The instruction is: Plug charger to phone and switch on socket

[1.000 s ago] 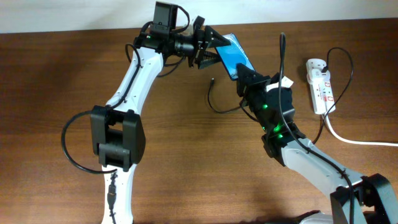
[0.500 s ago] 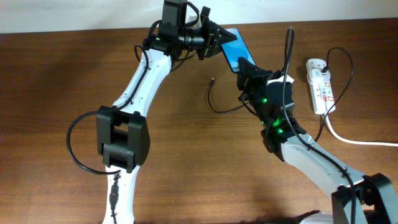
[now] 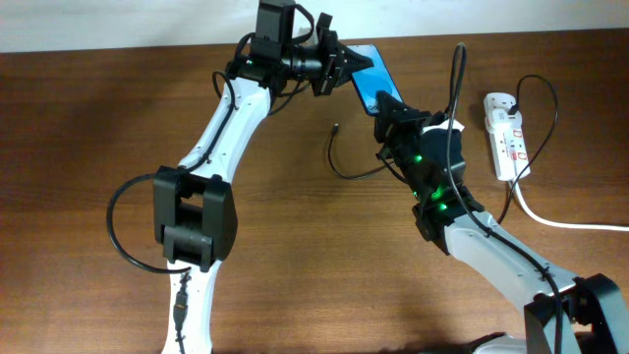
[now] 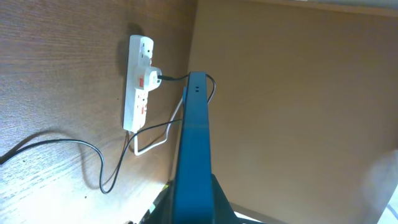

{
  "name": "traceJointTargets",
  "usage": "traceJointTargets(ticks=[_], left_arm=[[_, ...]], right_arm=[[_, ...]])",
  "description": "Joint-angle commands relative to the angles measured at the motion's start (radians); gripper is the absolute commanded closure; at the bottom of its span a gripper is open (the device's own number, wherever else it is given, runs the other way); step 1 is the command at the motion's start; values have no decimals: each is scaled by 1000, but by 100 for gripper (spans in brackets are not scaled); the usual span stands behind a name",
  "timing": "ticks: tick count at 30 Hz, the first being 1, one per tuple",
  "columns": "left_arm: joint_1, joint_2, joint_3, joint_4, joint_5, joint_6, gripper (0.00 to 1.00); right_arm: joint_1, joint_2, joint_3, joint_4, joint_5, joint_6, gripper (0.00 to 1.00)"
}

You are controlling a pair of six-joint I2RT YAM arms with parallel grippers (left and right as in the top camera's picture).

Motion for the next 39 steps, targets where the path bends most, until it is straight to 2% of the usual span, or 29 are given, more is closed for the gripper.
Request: traceJointTargets(ticks=[1, 3, 6, 7, 9, 10, 13, 15, 17, 19, 22, 24, 25, 28, 32, 35, 39], left_arm=[[6, -4, 13, 10, 31, 48, 100], [42, -4, 13, -10, 43, 81, 100], [100, -4, 13, -17, 82, 119, 100], [122, -4, 13, -17, 105, 137, 100], [183, -4, 13, -18, 212, 256, 100], [225, -4, 13, -33, 282, 309, 100], [294, -4, 13, -155, 321, 410, 100], [335, -4, 13, -293, 331, 513, 100], [359, -4, 13, -462, 332, 701, 100], [384, -4, 13, -612, 331, 869, 100], [439, -4, 13, -759, 331, 1006, 100], [468, -4, 13, -845, 330, 1091, 100], [491, -4, 13, -946, 327, 1184, 100], [536, -4, 13, -1093, 327, 1324, 100], [539, -4, 13, -1117, 327, 1330, 100], [539, -4, 13, -1117, 328, 1330, 100], [538, -4, 13, -1132, 338, 1329, 100]], right_arm=[[8, -7, 16, -17, -56, -20, 64], [7, -7, 16, -49, -57, -20, 48], [7, -7, 16, -55, -56, -89, 33], [6, -7, 16, -59, -56, -130, 28], [6, -7, 16, -93, -104, -285, 6], [6, -7, 16, -154, -149, -387, 2], [6, -7, 16, -340, -219, -523, 2], [7, -8, 16, -512, -242, -729, 2], [7, -8, 16, -695, -325, -867, 2], [7, -8, 16, -784, -435, -1041, 1], [7, -10, 16, -835, -507, -1204, 19], [6, -10, 29, -902, -510, -1241, 24], [7, -10, 66, -987, -509, -1284, 29], [7, -9, 237, -1216, -420, -1368, 36], [7, 37, 512, -1436, -298, -1399, 41], [7, 261, 882, -1641, -266, -1453, 47], [8, 556, 1228, -1709, -280, -1429, 48]])
